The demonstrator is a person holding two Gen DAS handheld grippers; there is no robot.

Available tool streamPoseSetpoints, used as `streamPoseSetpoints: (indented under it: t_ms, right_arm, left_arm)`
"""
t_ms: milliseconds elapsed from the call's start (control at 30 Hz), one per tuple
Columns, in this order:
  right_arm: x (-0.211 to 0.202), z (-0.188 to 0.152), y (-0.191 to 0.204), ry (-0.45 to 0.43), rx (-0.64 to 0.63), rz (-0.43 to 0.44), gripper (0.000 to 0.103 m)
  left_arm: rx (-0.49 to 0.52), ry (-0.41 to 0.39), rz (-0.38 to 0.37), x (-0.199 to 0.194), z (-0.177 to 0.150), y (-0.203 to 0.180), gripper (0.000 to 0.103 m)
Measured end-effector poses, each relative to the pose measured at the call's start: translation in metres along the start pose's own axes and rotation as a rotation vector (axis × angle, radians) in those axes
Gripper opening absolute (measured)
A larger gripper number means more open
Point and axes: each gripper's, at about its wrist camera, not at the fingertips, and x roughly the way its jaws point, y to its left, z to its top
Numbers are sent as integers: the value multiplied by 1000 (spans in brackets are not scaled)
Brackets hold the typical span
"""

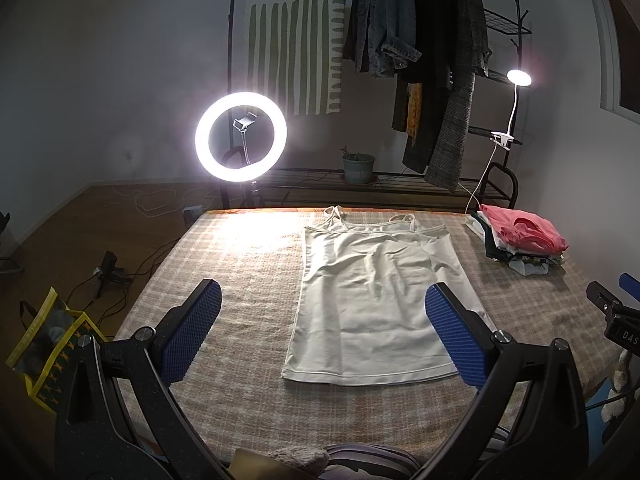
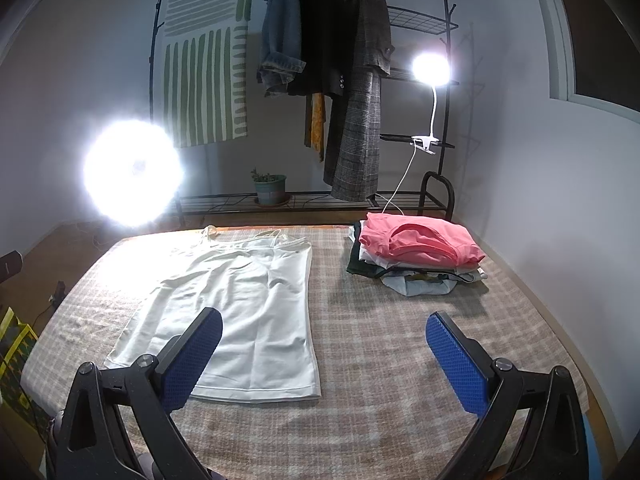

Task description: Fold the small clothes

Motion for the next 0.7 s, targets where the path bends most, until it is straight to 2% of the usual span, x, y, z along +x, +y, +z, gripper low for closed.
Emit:
streamPoseSetpoints:
  t_ms: [567,700]
  right_arm:
    - [10,10,14,-16,-42,6,103]
    - [18,20,21,-29,-69,7,103]
  left_arm:
    - [-9,12,5,-5,1,4,103]
    - [-24,25,8,8,-5,16,103]
